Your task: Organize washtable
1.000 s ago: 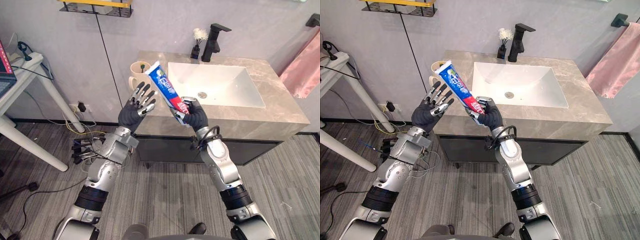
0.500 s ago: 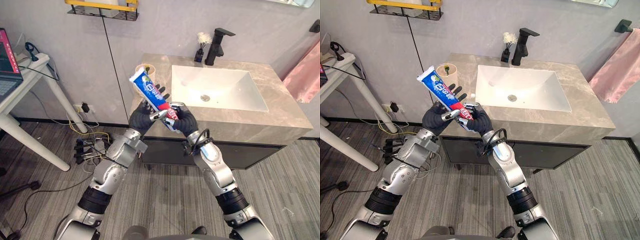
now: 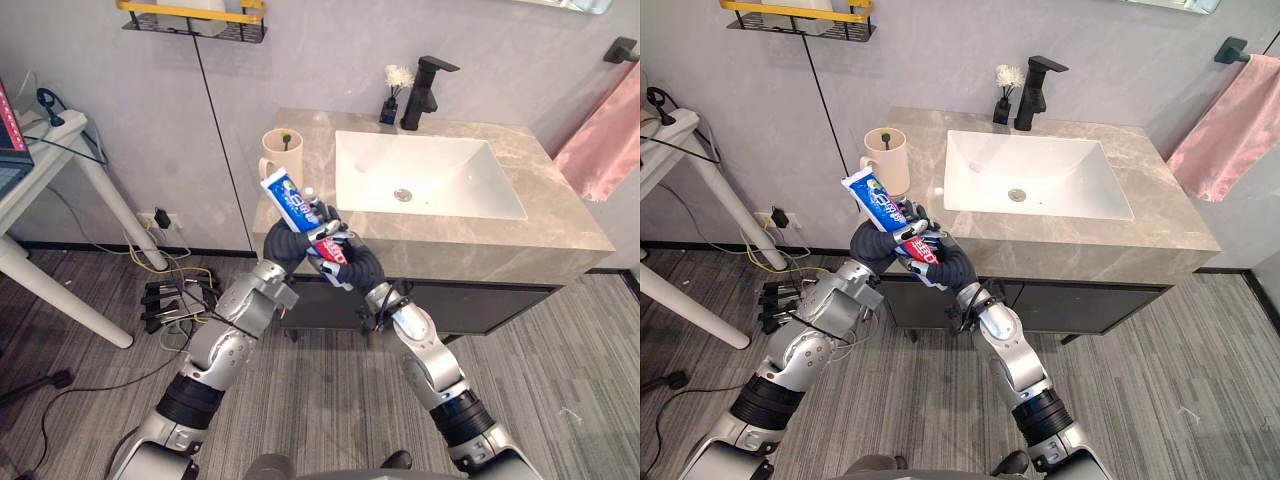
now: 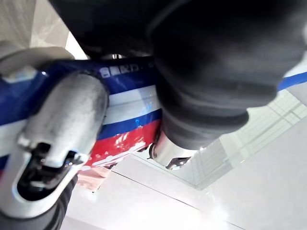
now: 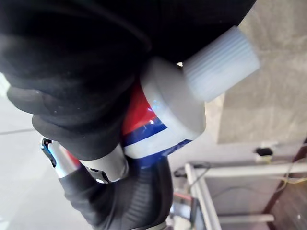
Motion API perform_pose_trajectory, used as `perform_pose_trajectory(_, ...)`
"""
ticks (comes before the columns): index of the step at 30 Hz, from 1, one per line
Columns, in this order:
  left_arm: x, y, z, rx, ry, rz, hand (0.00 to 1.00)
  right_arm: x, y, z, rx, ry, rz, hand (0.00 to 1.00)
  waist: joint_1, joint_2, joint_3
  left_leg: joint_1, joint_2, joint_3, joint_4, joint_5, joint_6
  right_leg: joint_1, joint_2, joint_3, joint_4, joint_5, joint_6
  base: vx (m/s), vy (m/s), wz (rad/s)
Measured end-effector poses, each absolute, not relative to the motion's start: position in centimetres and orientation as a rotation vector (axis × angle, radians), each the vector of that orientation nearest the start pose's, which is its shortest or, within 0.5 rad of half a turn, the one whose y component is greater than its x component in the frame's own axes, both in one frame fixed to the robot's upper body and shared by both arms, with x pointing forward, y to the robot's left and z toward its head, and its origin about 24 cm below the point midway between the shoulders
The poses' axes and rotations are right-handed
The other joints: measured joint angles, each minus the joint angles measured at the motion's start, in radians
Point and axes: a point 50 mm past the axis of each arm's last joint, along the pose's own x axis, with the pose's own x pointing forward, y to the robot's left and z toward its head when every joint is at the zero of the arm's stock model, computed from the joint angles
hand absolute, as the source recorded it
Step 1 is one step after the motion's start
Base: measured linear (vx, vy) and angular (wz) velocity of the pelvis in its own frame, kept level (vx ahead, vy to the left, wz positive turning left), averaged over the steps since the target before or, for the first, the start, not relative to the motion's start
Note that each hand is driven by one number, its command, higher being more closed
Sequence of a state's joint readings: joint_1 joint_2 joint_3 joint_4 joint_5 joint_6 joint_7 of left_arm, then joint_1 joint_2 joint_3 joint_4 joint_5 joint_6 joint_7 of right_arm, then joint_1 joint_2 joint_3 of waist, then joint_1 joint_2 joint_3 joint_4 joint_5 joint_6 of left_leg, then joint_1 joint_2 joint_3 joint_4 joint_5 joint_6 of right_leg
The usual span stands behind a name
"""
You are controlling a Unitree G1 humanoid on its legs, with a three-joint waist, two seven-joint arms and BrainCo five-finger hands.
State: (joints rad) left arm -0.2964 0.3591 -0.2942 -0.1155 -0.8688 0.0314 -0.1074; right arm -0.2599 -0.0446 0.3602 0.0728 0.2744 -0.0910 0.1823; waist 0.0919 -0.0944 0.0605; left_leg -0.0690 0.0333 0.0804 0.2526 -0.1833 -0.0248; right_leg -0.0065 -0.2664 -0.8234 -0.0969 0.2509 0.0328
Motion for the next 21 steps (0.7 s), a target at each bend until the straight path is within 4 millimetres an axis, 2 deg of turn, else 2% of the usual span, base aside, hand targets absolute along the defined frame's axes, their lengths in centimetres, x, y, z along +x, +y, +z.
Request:
perform_pose_trajectory(1,28.4,11.1,13.1,-0.449,-0.173,-0.575,1.0,27.5,-4.6,9.3,0.169,-0.213,0.611,0.0,-0.001,0.0,0.0,0.0,0.0,0.0,0.0,0.0,0.0,-0.001,-0.001,0.0,0.004,0.0,0.0,0.0,0.0,0.0)
perform_pose_trajectory(4,28.4,11.0,13.1,-0.435,-0.175,-0.583,1.0,27.3,-4.8,8.9,0.17,-0.199,0.607,0.0,-0.001,0.0,0.0,0.001,0.0,0.002,0.001,0.0,0.0,-0.001,-0.003,0.002,0.006,0.0,0.0,0.0,0.0,0.0)
perform_pose_trajectory(7,28.6,11.0,13.6,-0.423,-0.191,-0.59,1.0,27.0,-4.9,7.3,0.165,-0.131,0.624,0.0,-0.001,0.0,0.0,0.003,0.0,0.007,0.002,0.0,0.0,-0.002,-0.003,0.007,0.007,0.003,0.004,0.0,0.0,-0.04)
perform_pose_trajectory(10,29.2,11.1,15.7,-0.367,-0.275,-0.594,1.0,26.3,-5.3,4.9,0.191,-0.012,0.634,0.0,0.005,0.0,0.0,-0.001,0.0,0.019,0.004,-0.001,0.0,-0.014,-0.004,0.024,0.008,0.008,0.007,-0.01,0.01,-0.12)
perform_pose_trajectory(13,30.1,12.4,18.4,-0.248,-0.373,-0.569,1.0,25.3,-5.7,3.4,0.23,0.068,0.647,0.0,-0.001,0.0,0.0,-0.009,0.001,0.036,0.005,-0.001,0.001,-0.032,-0.003,0.04,0.006,0.019,0.0,-0.04,0.036,-0.18)
perform_pose_trajectory(16,31.9,14.0,21.1,-0.072,-0.434,-0.515,1.0,24.4,-6.2,2.1,0.267,0.127,0.654,0.0,-0.001,0.001,0.0,-0.016,0.005,0.055,0.005,-0.004,0.003,-0.048,0.0,0.058,0.001,0.038,-0.002,-0.05,0.039,-0.2)
perform_pose_trajectory(18,33.5,16.0,24.4,0.061,-0.482,-0.446,1.0,23.4,-6.2,1.2,0.269,0.166,0.681,0.0,-0.003,0.002,0.001,-0.031,0.015,0.066,0.009,-0.003,0.005,-0.069,0.006,0.059,0.0,0.06,-0.012,-0.05,0.043,-0.17)
perform_pose_trajectory(21,34.0,17.6,28.2,0.13,-0.56,-0.381,1.0,22.0,-5.6,0.2,0.282,0.215,0.723,0.0,-0.002,0.002,0.001,-0.029,0.024,0.071,0.009,-0.002,0.005,-0.069,0.012,0.055,-0.001,0.065,-0.019,-0.01,0.039,-0.04)
